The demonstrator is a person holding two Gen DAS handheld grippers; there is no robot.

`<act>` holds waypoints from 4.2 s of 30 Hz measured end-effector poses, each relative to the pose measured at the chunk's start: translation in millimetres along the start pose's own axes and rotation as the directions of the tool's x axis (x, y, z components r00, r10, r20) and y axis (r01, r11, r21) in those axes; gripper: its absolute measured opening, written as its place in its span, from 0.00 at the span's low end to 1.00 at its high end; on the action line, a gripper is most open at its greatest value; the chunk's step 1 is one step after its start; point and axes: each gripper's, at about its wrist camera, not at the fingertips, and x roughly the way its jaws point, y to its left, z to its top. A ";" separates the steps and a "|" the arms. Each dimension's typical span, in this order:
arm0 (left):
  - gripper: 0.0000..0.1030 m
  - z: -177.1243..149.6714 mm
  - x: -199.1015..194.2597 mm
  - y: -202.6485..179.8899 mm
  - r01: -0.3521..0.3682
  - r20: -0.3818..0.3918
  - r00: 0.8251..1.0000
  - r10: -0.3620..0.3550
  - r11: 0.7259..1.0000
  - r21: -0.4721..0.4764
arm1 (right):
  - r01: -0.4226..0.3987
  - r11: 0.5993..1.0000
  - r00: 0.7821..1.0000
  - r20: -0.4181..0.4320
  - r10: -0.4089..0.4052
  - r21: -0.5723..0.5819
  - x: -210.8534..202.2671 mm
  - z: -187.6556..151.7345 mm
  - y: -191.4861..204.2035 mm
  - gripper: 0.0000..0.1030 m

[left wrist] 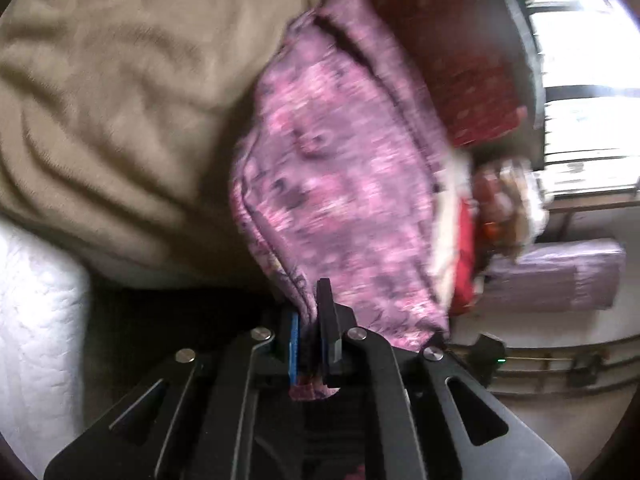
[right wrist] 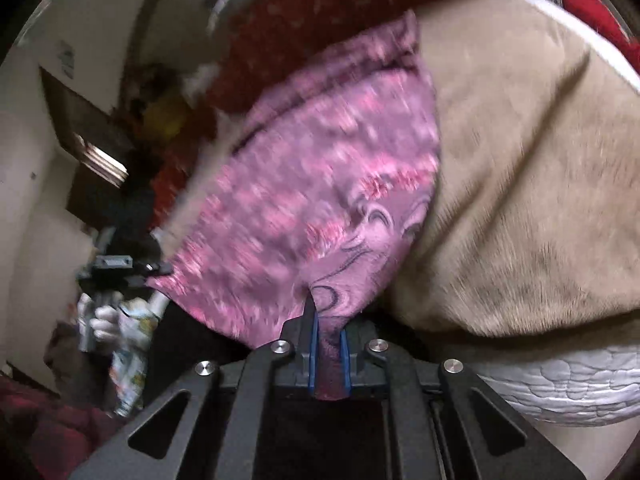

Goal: Fold small clothes

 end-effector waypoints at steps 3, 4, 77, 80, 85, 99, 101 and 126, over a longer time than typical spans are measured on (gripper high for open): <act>0.05 5.1 -13.4 -7.6 0.108 0.019 0.994 -0.108 0.994 0.005 | -0.059 0.998 0.996 0.070 0.057 0.029 -13.7 10.2 9.8 0.08; 0.05 6.9 -16.5 -10.7 0.131 0.026 0.991 -0.131 0.991 0.010 | -0.074 0.997 0.994 0.087 0.070 0.039 -16.4 12.6 11.4 0.08; 0.48 309.8 138.4 -68.5 0.009 0.226 0.974 0.032 0.984 -0.175 | 0.163 0.930 0.939 0.237 -0.249 0.330 134.2 340.5 -130.3 0.18; 0.50 267.3 123.1 -84.2 0.007 0.290 0.956 0.033 0.991 -0.133 | 0.146 0.946 0.954 0.213 -0.212 0.288 113.1 298.3 -117.8 0.41; 0.59 226.6 135.0 -90.3 -0.052 0.330 0.941 0.071 0.996 -0.066 | 0.159 0.935 0.973 0.111 -0.203 0.316 109.9 217.0 -111.5 0.46; 0.59 236.1 119.1 -114.4 -0.154 0.408 0.906 0.112 0.985 0.074 | 0.401 0.878 0.860 0.223 -0.459 0.262 73.7 210.9 -75.4 0.13; 0.61 234.6 117.2 -129.3 -0.238 0.457 0.876 0.156 0.963 0.127 | 0.357 0.913 0.859 0.315 -0.403 0.196 72.2 226.4 -52.4 0.15; 0.80 249.9 186.4 -131.5 -0.609 0.436 0.755 0.491 0.771 0.186 | 0.492 0.870 0.827 0.333 -0.454 -0.038 173.0 285.2 -3.6 0.85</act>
